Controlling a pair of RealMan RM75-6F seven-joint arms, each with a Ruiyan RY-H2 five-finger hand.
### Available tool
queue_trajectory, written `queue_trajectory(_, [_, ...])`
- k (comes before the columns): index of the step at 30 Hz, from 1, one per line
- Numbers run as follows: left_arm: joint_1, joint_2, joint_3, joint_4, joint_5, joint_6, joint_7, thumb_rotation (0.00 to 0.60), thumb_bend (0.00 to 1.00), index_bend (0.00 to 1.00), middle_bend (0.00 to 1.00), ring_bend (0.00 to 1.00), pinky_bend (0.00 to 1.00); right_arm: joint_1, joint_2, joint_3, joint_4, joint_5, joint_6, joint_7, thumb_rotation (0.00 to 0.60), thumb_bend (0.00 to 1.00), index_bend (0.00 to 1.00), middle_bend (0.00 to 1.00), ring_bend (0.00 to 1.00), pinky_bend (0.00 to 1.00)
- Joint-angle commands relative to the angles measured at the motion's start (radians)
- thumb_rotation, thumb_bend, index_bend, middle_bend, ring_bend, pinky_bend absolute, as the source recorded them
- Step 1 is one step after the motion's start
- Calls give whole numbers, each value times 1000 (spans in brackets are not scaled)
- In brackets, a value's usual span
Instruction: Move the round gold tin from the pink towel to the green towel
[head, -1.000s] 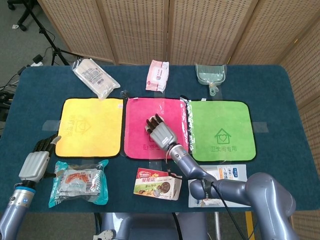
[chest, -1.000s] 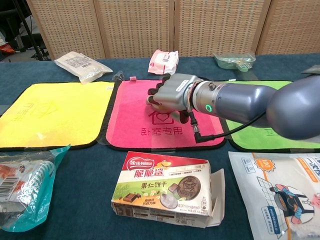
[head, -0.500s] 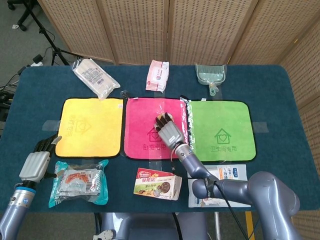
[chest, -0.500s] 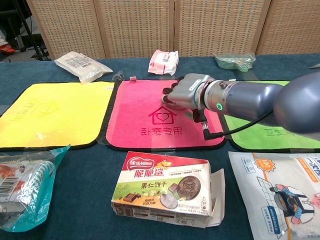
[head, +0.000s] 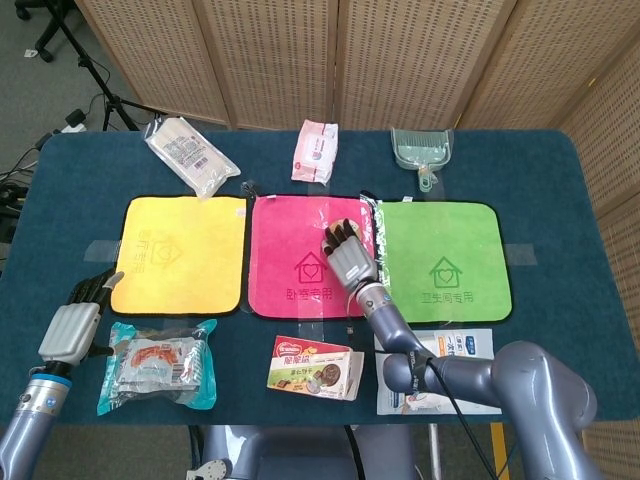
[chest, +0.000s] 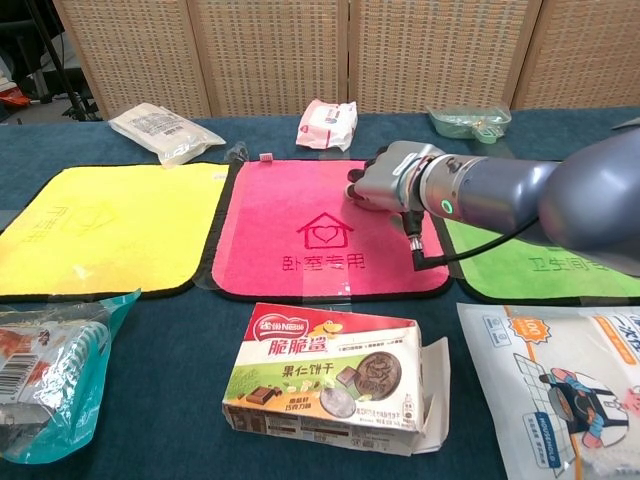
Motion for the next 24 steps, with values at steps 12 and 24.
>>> queue_trajectory(12, [0,1,1,-1,2,2,-2,600,155,35,0,0,0,13,8,-3,-1,87,34,-52,600,646,84,0,0,0])
queue_trajectory(24, [1,2,3,-3,10,5,-4,600,156,35,0,0,0,11,14,-7,7,179,56,-97,600,646,84,0,0,0])
